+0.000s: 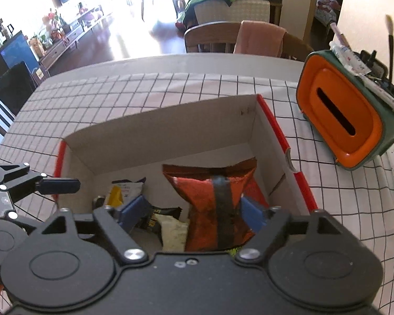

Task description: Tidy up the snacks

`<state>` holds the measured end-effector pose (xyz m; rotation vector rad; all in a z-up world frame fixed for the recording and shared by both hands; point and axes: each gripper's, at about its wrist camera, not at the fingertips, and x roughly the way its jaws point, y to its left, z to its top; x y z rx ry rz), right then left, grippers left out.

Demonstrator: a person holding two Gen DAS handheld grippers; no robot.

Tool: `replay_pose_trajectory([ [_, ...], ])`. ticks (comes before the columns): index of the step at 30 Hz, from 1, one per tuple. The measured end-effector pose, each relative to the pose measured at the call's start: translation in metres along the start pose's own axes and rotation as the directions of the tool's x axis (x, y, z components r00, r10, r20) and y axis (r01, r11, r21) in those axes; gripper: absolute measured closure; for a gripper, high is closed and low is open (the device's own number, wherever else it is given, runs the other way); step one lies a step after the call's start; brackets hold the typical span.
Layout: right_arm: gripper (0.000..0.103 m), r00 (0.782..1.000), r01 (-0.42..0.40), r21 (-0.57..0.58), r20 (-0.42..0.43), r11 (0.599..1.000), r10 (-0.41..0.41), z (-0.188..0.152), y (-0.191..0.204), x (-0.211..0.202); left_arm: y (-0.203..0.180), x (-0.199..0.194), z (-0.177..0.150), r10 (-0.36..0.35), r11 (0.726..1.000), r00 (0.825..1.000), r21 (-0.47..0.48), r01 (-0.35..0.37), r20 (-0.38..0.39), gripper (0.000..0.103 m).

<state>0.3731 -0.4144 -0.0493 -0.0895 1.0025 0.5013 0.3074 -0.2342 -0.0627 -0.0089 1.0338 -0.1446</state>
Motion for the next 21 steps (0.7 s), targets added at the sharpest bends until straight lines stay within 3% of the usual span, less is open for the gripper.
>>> replay_pose_trajectory([
  [5,0.006,0.998,-0.021,0.025,0.056,0.999,0.019,-0.008,0.008,-0.024,0.006,-0.022,-0.009,-0.021,1.000,0.998,0.019,0.020,0.059,0.026],
  [17,0.000,0.970,-0.058,0.089,0.240,0.994,0.035,-0.039,0.030,-0.084,0.019,-0.080,-0.034,-0.059,0.996,0.978,0.083,0.043,0.200,0.020],
  [21,0.000,0.958,-0.030,0.092,0.287,0.995,0.002,-0.050,0.039,-0.095,0.025,-0.098,-0.042,-0.083,0.994,0.967,0.092,0.062,0.239,0.017],
])
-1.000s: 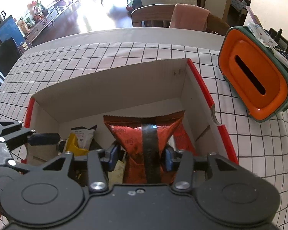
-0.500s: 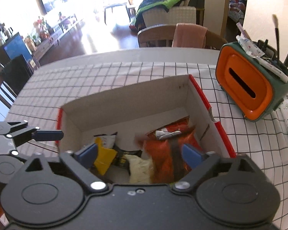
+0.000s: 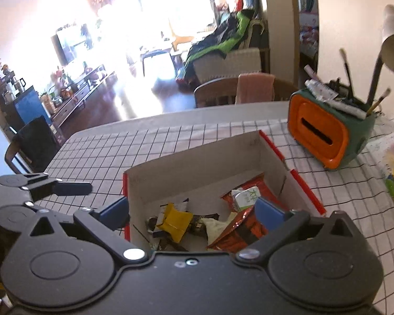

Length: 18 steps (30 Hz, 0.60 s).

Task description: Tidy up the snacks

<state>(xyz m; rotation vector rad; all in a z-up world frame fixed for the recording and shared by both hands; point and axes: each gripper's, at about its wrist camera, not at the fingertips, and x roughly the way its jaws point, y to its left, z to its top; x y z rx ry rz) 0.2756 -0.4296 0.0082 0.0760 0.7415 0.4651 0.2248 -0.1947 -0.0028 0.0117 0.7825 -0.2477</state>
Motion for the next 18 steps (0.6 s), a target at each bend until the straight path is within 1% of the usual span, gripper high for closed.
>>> replay_pose_trajectory([
  [4,0.000,0.999,-0.001,0.015,0.042,1.000,0.000,-0.008,0.007,-0.012,0.003,-0.017,-0.005,-0.013,1.000,0.999,0.005,0.013,0.033,0.016],
  [6,0.000,0.998,0.002,0.023,0.063,1.000,-0.003,-0.012,0.010,-0.016,0.006,-0.023,-0.008,-0.018,1.000,0.999,0.002,0.018,0.042,0.007],
  [8,0.000,0.996,0.001,0.041,0.084,0.999,-0.004,-0.016,0.011,-0.020,0.009,-0.030,-0.011,-0.035,0.999,0.998,-0.008,0.035,0.048,0.002],
  [10,0.000,0.995,-0.006,0.068,0.101,0.998,-0.001,-0.021,0.011,-0.025,0.012,-0.037,-0.015,-0.043,0.999,0.998,-0.019,0.044,0.051,0.002],
  [12,0.000,0.992,0.005,0.103,0.125,0.995,-0.018,-0.028,0.014,-0.032,0.015,-0.043,-0.019,-0.047,0.998,0.997,-0.031,0.049,0.054,0.000],
  [15,0.000,0.988,0.011,0.149,0.151,0.989,-0.034,-0.039,0.018,-0.037,0.019,-0.050,-0.025,-0.041,0.998,0.997,-0.051,0.044,0.061,0.000],
  [18,0.000,0.986,0.023,0.148,0.158,0.989,-0.047,-0.048,0.026,-0.042,0.021,-0.056,-0.030,-0.029,0.998,0.997,-0.054,0.032,0.065,0.000],
])
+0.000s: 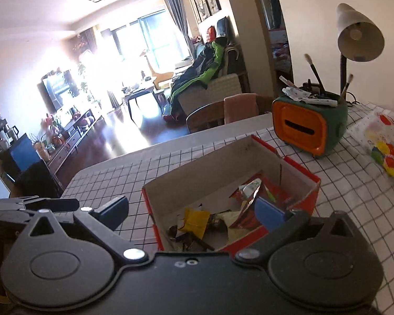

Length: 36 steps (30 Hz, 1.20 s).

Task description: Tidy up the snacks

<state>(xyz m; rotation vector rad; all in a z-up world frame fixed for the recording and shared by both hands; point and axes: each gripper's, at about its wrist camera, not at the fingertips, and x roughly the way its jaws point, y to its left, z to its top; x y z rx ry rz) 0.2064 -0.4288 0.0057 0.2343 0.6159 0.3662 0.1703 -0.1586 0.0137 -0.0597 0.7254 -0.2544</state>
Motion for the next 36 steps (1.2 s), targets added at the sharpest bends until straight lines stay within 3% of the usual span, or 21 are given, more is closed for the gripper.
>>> replay_pose_trajectory([
  [8,0.000,0.997,0.063,0.000,0.043,0.998,-0.063,-0.014,0.014,-0.015,0.004,-0.015,-0.004,0.015,0.999,0.999,-0.030,-0.014,0.029,0.000],
  [18,0.000,0.993,0.084,-0.014,0.090,0.996,-0.082,-0.021,0.018,-0.024,-0.004,-0.026,-0.001,0.036,0.999,0.998,-0.005,-0.036,0.049,0.000],
  [36,0.000,0.990,0.111,0.006,0.084,0.994,-0.112,-0.024,0.020,-0.027,-0.013,-0.035,-0.005,0.045,0.999,0.996,-0.014,-0.045,0.073,0.000],
])
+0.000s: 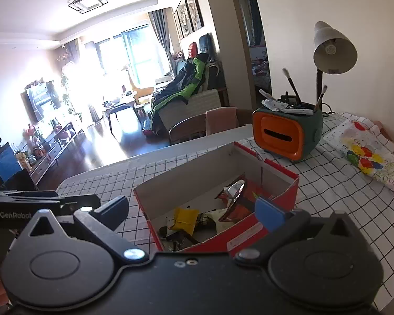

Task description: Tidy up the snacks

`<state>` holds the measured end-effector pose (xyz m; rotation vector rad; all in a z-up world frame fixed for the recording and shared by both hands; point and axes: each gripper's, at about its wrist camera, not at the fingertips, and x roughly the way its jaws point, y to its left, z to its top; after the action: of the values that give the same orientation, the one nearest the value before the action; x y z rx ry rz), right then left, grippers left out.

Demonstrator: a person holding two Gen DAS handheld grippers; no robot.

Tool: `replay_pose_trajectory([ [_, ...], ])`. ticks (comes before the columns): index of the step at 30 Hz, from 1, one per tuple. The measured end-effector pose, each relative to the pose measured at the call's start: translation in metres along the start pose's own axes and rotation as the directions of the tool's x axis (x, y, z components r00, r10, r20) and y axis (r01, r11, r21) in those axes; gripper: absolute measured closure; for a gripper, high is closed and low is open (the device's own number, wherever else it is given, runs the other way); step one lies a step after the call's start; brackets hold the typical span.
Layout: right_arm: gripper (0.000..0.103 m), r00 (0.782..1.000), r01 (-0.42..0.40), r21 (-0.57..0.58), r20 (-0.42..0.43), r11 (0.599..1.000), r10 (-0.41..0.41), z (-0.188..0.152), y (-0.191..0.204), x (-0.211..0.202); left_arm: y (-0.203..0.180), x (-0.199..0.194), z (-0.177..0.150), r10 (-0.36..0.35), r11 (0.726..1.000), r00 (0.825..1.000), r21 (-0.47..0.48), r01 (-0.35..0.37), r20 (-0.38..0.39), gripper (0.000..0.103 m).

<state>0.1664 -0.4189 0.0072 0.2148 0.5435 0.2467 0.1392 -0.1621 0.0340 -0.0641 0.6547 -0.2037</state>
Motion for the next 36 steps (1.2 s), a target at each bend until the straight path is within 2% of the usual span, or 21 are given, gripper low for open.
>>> replay_pose_trajectory([
  [16,0.000,1.000,0.011,0.005,0.002,1.000,-0.011,0.000,0.003,-0.002,0.003,-0.002,0.000,-0.006,1.000,1.000,-0.013,0.006,0.018,0.000],
  [23,0.000,0.999,0.040,0.025,0.009,0.999,-0.040,0.000,0.002,-0.002,0.002,-0.008,0.000,-0.021,1.000,0.999,0.004,0.021,0.044,0.000],
  [36,0.000,0.998,0.047,0.015,0.031,0.999,-0.048,-0.001,0.006,-0.006,0.000,-0.013,0.001,-0.032,0.999,0.997,0.024,0.030,0.067,0.000],
])
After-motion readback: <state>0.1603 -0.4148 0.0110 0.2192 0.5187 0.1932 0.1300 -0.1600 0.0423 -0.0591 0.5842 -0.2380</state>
